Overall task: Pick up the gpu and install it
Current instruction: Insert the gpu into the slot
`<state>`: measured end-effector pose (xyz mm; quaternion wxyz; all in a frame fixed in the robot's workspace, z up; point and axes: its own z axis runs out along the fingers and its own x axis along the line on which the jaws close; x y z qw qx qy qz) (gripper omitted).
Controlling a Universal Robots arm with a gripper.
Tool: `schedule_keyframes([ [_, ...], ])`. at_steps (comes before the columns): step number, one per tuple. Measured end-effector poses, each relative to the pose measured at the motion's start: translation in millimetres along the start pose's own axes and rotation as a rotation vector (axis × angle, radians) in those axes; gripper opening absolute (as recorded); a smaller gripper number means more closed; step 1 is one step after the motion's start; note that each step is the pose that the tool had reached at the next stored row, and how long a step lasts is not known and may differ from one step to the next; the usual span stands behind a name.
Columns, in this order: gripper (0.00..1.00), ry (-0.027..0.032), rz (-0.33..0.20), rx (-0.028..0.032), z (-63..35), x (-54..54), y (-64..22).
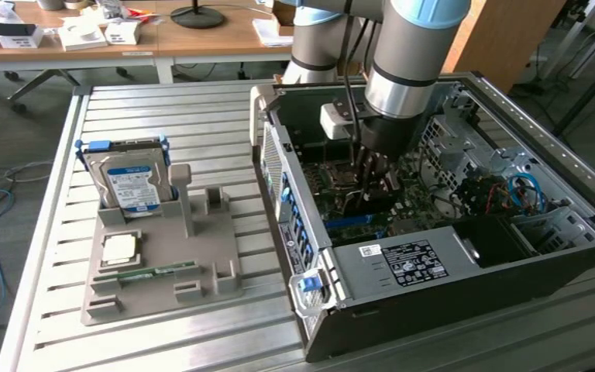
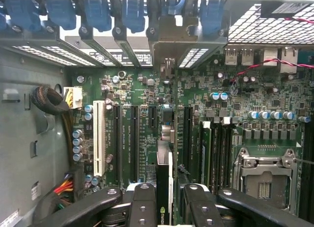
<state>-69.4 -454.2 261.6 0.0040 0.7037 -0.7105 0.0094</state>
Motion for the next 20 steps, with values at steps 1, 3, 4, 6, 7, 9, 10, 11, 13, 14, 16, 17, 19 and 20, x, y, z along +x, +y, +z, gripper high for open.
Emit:
schedule_keyframes([
  [1, 0.26, -0.0001, -0.001, 0.0002, 0.0, 0.0, 0.0],
  [3, 0.26, -0.0001, -0.001, 0.0002, 0.0, -0.1, 0.0],
  [4, 0.26, -0.0001, -0.002, 0.0002, 0.0, -0.2, 0.1],
  [6, 0.26, -0.0002, -0.002, 0.0004, 0.2, -0.8, 0.6],
  [7, 0.26, -0.0001, -0.004, 0.0007, 0.2, -0.9, 0.9],
  [9, 0.26, -0.0001, -0.006, 0.001, 0.3, -1.1, 1.0],
  [10, 0.26, 0.0, -0.007, 0.0011, 0.3, -1.1, 1.0],
  [11, 0.26, 0.0, -0.008, 0.0015, 0.4, -1.2, 1.1],
  [13, 0.26, 0.0, -0.01, 0.0019, 0.5, -1.3, 1.4],
  [14, 0.26, -0.0001, -0.011, 0.002, 0.5, -1.4, 1.5],
  [16, 0.26, -0.0002, -0.012, 0.0021, 0.6, -1.6, 1.8],
  [17, 0.26, -0.0002, -0.012, 0.0021, 0.6, -1.6, 1.8],
  [19, 0.26, -0.0003, -0.012, 0.0021, 0.7, -2.0, 1.8],
  [20, 0.26, -0.0002, -0.012, 0.002, 0.7, -2.4, 2.1],
])
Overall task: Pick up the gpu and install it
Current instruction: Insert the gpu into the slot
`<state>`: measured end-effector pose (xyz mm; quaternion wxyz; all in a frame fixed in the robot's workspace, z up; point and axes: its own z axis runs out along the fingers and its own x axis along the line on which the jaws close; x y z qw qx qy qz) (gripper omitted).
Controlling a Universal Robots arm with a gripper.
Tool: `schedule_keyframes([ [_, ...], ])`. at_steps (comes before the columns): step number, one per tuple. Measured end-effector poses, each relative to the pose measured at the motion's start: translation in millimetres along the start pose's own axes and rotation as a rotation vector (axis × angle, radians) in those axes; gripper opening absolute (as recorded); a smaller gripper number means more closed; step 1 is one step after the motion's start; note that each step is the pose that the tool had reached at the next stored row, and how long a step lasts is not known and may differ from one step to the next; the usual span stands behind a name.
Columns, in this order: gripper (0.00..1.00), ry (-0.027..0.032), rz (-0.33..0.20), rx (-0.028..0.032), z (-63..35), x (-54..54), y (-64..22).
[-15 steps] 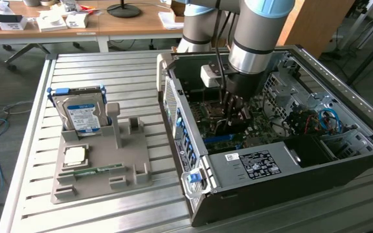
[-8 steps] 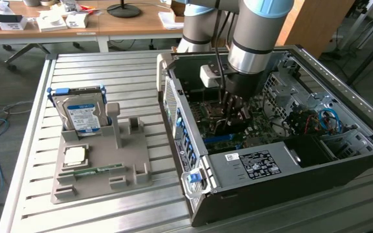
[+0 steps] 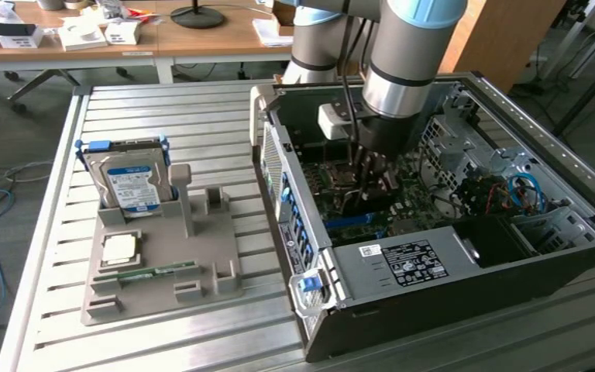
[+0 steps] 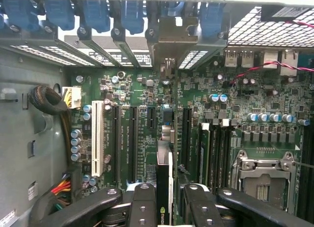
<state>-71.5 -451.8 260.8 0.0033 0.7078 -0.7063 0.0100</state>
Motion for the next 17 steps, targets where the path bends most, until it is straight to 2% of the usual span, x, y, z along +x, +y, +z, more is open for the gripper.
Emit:
schedule_keyframes([
  [17, 0.26, 0.0, -0.011, 0.0046, 2.4, -1.3, 2.5],
])
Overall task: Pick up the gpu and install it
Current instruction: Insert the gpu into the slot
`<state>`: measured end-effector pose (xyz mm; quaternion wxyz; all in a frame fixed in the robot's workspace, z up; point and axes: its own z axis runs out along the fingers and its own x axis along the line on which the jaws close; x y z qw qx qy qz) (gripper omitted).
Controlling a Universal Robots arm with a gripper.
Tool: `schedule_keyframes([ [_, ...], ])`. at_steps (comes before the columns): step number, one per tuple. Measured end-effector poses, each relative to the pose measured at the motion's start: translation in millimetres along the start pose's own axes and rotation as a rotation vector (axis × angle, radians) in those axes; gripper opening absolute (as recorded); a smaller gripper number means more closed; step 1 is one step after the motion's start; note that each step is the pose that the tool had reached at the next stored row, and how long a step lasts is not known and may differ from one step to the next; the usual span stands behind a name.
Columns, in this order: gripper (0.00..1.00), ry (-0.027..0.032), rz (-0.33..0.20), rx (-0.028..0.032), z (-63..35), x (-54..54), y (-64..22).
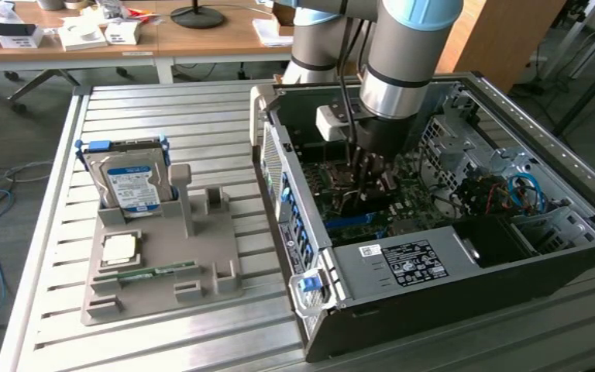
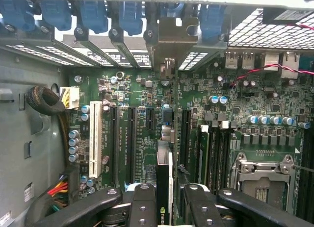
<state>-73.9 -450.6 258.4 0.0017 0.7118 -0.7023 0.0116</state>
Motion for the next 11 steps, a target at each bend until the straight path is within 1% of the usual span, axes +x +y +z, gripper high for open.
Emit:
schedule_keyframes([
  [11, 0.26, 0.0001, -0.001, 0.0002, 2.0, -0.8, 1.7],
])
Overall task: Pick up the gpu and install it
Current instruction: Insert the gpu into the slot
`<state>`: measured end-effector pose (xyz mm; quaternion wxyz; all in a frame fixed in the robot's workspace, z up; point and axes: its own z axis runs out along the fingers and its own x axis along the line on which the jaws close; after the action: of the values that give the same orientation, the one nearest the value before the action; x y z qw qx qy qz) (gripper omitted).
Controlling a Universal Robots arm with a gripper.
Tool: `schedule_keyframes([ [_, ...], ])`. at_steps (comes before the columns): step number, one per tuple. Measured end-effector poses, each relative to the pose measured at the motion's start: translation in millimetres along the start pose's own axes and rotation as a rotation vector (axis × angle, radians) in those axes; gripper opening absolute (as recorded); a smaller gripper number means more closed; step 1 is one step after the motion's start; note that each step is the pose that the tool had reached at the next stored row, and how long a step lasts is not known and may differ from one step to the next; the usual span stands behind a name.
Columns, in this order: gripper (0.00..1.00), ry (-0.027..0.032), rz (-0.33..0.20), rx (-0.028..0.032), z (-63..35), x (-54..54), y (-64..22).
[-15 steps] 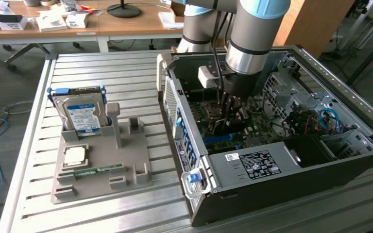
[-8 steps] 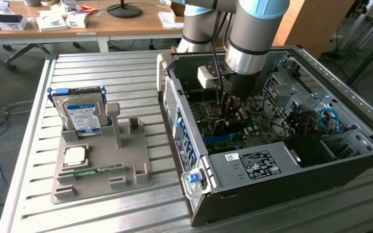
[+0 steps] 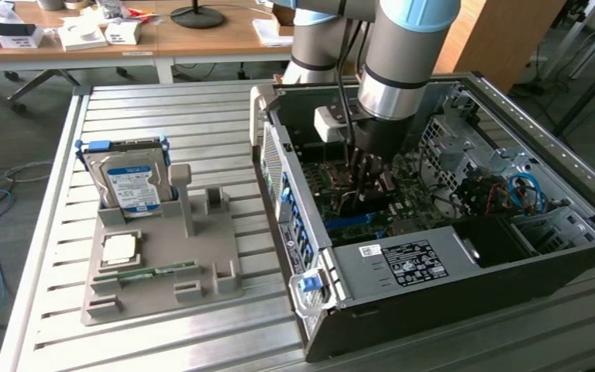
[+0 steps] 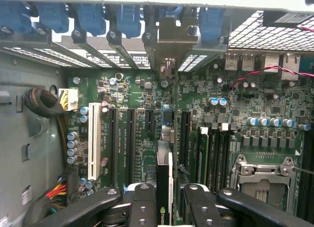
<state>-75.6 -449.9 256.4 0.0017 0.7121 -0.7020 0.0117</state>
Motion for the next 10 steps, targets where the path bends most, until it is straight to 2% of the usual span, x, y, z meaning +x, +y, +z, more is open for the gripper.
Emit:
schedule_keyframes([
  [10, 0.26, -0.0001, -0.004, 0.0013, 1.1, -0.2, 0.0],
])
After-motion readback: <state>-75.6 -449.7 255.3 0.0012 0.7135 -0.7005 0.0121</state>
